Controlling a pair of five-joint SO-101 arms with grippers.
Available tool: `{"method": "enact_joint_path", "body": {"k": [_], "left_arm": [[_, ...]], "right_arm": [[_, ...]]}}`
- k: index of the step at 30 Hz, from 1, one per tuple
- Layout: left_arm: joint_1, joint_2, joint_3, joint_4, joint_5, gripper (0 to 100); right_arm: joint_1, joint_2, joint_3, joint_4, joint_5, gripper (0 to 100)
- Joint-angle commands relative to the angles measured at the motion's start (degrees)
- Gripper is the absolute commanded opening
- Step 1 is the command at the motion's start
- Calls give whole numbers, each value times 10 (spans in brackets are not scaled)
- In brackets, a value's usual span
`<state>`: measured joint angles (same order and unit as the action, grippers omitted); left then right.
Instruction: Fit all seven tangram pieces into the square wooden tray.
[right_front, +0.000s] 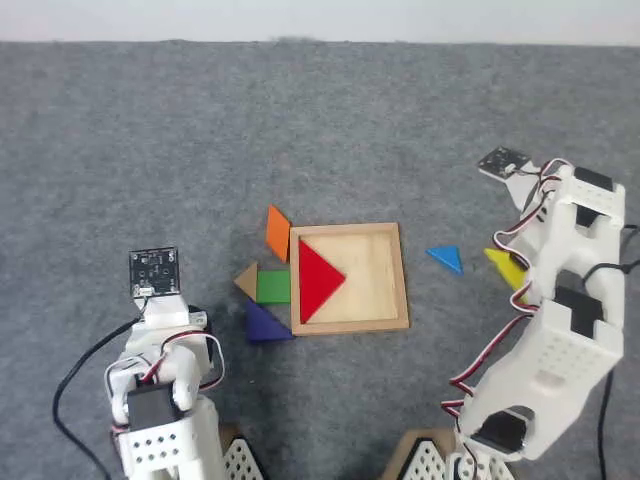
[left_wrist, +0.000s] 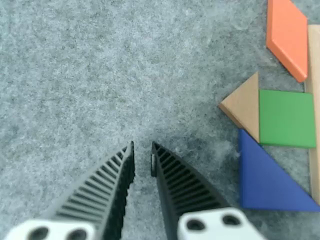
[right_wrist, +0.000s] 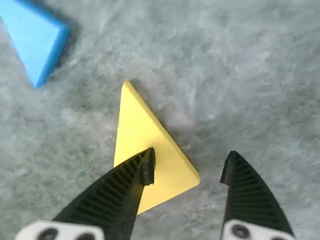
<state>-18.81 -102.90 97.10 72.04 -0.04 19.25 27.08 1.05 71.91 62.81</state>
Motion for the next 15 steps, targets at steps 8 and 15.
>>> {"method": "enact_joint_path", "body": {"k": [8, 15], "left_arm": [[-2, -13, -7, 3, -4, 50], [-2, -13, -7, 3, -4, 50]], "right_arm": [[23, -149, 159, 18, 10, 248], [18, -372, 349, -71, -89, 268]]}}
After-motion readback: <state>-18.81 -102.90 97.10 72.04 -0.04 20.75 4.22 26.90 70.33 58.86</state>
